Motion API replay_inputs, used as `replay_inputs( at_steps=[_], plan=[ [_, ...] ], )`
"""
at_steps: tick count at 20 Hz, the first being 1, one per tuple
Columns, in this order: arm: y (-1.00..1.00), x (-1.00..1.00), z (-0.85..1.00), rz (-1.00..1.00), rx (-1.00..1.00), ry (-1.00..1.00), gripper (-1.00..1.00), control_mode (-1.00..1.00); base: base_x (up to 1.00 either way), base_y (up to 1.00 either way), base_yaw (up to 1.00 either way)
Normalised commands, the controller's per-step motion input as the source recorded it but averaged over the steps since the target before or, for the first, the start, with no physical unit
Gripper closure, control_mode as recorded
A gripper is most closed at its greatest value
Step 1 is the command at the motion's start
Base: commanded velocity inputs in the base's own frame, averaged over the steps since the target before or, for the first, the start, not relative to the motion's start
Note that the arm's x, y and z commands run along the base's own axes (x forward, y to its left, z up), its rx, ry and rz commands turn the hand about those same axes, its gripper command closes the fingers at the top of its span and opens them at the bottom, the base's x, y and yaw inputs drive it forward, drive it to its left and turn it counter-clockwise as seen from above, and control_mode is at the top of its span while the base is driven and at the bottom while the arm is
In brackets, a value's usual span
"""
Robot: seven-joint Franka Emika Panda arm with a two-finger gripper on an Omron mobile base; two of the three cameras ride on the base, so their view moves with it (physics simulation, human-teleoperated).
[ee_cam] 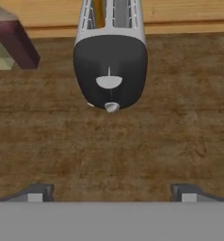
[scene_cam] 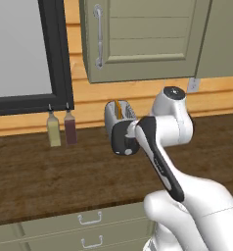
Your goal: Start the toaster. Once the lever pops up, take the bread to the plate on the dining counter.
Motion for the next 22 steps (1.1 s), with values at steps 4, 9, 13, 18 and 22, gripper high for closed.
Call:
replay_inputs(
  at_steps=[4, 9, 13, 18, 22],
  plan=[
    [0.06, 0.46, -0.09, 0.00, 0.00, -0.04, 1.00, -1.00, 0.00, 0.00, 0.00],
    [0.00, 0.62, 0.00, 0.00, 0.00, 0.00, 1.00, -1.00, 0.00, 0.00, 0.00],
    [0.00, 0.64, -0.05, 0.00, 0.00, 0.00, 1.00, -1.00, 0.00, 0.00, 0.00],
    [0.07, 0.46, -0.28, -0.01, -0.01, 0.03, 1.00, -1.00, 0.00, 0.00, 0.00],
    [0.08, 0.04, -0.29, -0.02, 0.00, 0.02, 1.00, -1.00, 0.00, 0.00, 0.00]
  ],
)
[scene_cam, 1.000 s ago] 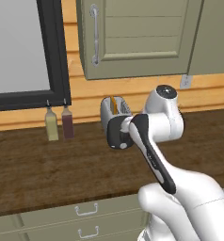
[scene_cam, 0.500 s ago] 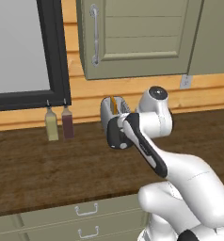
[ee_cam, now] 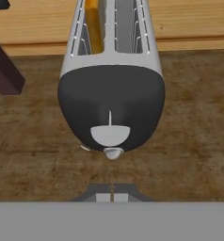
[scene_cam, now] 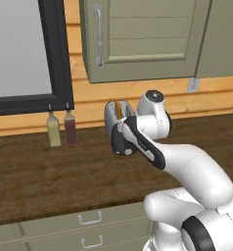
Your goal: Start the toaster. Once the lever pops up, take the bread to the plate on the dining counter.
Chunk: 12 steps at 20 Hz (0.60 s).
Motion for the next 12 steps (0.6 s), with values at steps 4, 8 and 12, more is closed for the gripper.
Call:
replay_inputs(
  at_steps=[4, 8, 12],
  plan=[
    [0.00, 0.02, -0.18, -0.03, 0.00, 0.00, 1.00, -1.00, 0.00, 0.00, 0.00],
    [0.00, 0.04, -0.24, -0.03, 0.00, 0.00, 1.00, -1.00, 0.00, 0.00, 0.00],
    [0.00, 0.18, -0.31, -0.03, 0.00, 0.00, 1.00, -1.00, 0.00, 0.00, 0.00]
  ],
)
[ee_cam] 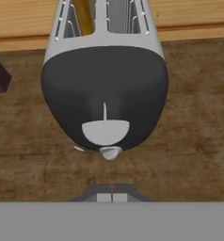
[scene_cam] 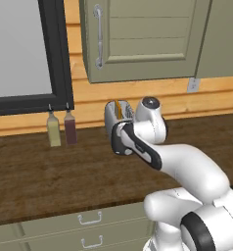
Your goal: Start the toaster. Once the lever pops up, take the bread to the plate on the dining counter.
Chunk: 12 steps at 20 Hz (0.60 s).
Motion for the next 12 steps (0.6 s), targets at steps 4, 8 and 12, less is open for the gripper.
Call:
replay_inputs(
  at_steps=[4, 8, 12],
  plan=[
    [0.07, 0.32, -0.21, -0.03, 0.00, 0.00, 1.00, -1.00, 0.00, 0.00, 0.00],
    [0.00, 0.21, -0.01, -0.03, 0.00, 0.00, 1.00, -1.00, 0.00, 0.00, 0.00],
    [0.04, 0.16, 0.00, -0.02, 0.00, 0.00, 1.00, -1.00, 0.00, 0.00, 0.00]
  ],
)
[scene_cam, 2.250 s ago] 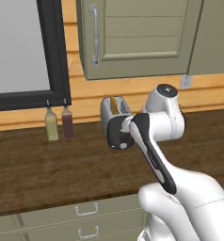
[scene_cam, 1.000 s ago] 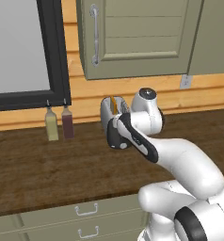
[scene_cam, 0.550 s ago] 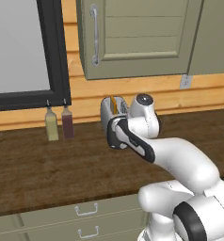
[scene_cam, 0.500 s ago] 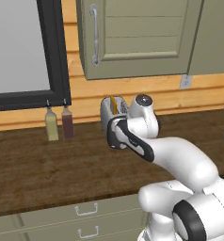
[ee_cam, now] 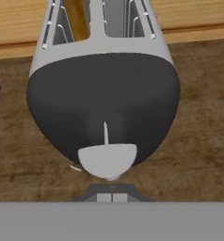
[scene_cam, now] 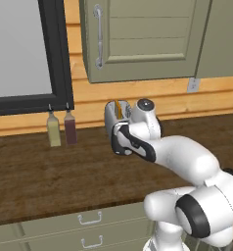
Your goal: Start the toaster. Once the lever pops up, take the bread to the plate on the dining counter.
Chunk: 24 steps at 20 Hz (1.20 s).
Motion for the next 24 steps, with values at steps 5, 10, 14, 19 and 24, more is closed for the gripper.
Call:
replay_inputs(
  at_steps=[5, 10, 14, 19, 24],
  plan=[
    [0.01, 0.18, -0.05, -0.01, 0.00, 0.00, 1.00, -1.00, 0.00, 0.00, 0.00],
    [0.05, 0.16, -0.14, -0.01, 0.00, 0.01, 1.00, -1.00, 0.00, 0.00, 0.00],
    [0.00, 0.02, -0.09, 0.00, 0.00, 0.00, 1.00, -1.00, 0.00, 0.00, 0.00],
    [0.00, 0.00, -0.24, 0.00, 0.00, 0.00, 1.00, -1.00, 0.00, 0.00, 0.00],
    [0.02, 0.00, -0.50, 0.00, 0.00, 0.04, 1.00, -1.00, 0.00, 0.00, 0.00]
  ],
)
